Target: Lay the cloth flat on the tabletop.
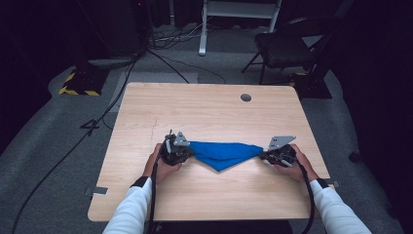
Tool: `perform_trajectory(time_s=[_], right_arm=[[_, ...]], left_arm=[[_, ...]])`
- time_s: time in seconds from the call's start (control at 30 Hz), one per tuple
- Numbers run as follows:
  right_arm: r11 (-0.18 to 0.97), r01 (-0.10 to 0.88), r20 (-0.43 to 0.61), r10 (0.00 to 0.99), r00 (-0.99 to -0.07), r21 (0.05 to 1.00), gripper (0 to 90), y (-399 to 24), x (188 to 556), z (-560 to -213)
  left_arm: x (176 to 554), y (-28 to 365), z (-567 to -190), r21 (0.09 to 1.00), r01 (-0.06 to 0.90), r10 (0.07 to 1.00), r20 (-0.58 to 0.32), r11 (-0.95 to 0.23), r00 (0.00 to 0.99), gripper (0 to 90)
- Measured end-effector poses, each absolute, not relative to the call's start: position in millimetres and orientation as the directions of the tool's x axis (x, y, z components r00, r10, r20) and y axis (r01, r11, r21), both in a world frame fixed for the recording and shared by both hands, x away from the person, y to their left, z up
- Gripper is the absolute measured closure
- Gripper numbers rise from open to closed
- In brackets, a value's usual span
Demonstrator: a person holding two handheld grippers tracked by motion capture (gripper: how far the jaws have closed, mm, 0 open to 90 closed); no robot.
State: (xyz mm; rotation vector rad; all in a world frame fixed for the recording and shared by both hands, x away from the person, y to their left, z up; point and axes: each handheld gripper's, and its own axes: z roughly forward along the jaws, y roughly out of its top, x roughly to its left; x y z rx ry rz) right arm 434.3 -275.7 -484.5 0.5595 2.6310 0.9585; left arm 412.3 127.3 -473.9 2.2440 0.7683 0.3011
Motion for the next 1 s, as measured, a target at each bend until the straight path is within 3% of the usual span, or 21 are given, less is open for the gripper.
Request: perform_trajectory(time_s=[0.23, 1.0], right_arm=[[0.645, 0.238, -0.146, 0.483, -0.863, 0.726, 87.8, -282.8, 431.4, -466.9], [0.603, 0.228, -0.159, 0.519, -0.84, 0.764, 87.9, -284.5, 434.9, -452.6]], left_arm=[[410.1, 128.1, -467.6, 0.732, 0.414, 0.609, 0.001, -0.541, 0.794, 85.7], [413.0, 135.4, -455.6, 0.774, 0.393, 0.629, 0.008, -0.496, 0.777, 85.8]])
